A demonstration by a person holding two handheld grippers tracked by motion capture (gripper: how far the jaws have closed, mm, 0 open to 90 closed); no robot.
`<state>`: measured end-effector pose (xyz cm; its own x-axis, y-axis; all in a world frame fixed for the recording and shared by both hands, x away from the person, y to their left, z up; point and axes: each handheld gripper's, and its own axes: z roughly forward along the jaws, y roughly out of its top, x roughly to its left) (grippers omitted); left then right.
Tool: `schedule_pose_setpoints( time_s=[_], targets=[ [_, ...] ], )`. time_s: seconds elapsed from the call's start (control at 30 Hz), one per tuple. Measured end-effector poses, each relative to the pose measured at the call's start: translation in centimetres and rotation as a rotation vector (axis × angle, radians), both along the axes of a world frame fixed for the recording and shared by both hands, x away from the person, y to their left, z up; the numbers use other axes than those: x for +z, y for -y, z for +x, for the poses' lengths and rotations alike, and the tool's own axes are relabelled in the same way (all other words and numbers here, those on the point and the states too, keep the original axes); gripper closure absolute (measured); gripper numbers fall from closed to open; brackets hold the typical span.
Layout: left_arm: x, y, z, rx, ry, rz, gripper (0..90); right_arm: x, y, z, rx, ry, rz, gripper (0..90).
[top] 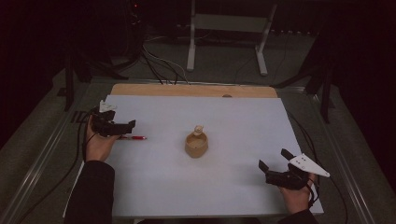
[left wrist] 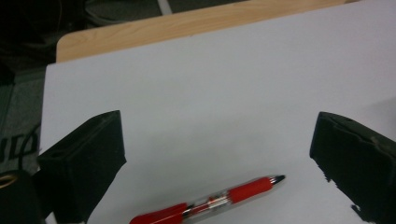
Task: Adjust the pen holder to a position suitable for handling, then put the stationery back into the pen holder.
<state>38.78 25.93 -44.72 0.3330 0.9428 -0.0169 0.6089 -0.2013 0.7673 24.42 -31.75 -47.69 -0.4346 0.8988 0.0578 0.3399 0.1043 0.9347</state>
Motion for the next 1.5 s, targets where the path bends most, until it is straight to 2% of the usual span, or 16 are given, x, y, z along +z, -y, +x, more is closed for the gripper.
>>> schedule_pose_setpoints(
  time_s=[0.13,0.37,0.63,0.97,1.1,1.2,1.23,1.33,1.4,1.43,1.47,1.5],
  targets=[
    [-0.2,-0.6,0.3,0.021,-0.016,-0.001,7.2,0.0,0.0,0.0,0.000,0.000,0.001,0.2],
    [0.0,-1.4,0.4,0.043,-0.008,-0.003,7.8,-0.1,0.1,0.0,-0.001,-0.003,-0.002,0.2],
    [-0.7,-2.2,1.1,0.063,-0.038,0.001,10.3,-0.1,0.1,0.0,-0.003,-0.002,-0.003,0.2],
    [-1.4,-2.5,1.5,0.080,-0.062,-0.001,11.9,-0.1,0.2,0.0,-0.005,-0.006,-0.004,0.2],
    [-1.8,-2.5,1.7,0.098,-0.076,0.016,14.1,-0.1,0.2,0.0,-0.005,-0.006,-0.006,0.2],
    [-2.2,-2.3,1.9,0.138,-0.087,0.061,24.1,-0.1,0.2,0.0,-0.005,-0.008,-0.004,0.2],
    [-2.3,-2.3,2.0,0.146,-0.089,0.072,30.0,-0.1,0.2,0.0,-0.005,-0.005,-0.006,0.2],
    [-2.6,-2.3,2.0,0.147,-0.100,0.079,49.1,-0.1,0.2,0.0,-0.005,-0.008,-0.006,0.2],
    [-3.0,-2.4,2.1,0.146,-0.122,0.087,64.8,-0.1,0.3,-0.1,-0.004,-0.008,-0.004,0.2],
    [-3.1,-2.5,2.1,0.148,-0.137,0.091,78.2,-0.1,0.3,-0.1,-0.004,-0.005,-0.006,0.2],
    [-3.4,-2.6,2.2,0.146,-0.149,0.094,78.2,-0.1,0.3,-0.1,-0.004,-0.005,-0.006,0.2],
    [-3.6,-2.6,2.1,0.136,-0.158,0.090,85.1,-0.1,0.3,-0.1,-0.004,-0.007,-0.006,0.2]
  ],
)
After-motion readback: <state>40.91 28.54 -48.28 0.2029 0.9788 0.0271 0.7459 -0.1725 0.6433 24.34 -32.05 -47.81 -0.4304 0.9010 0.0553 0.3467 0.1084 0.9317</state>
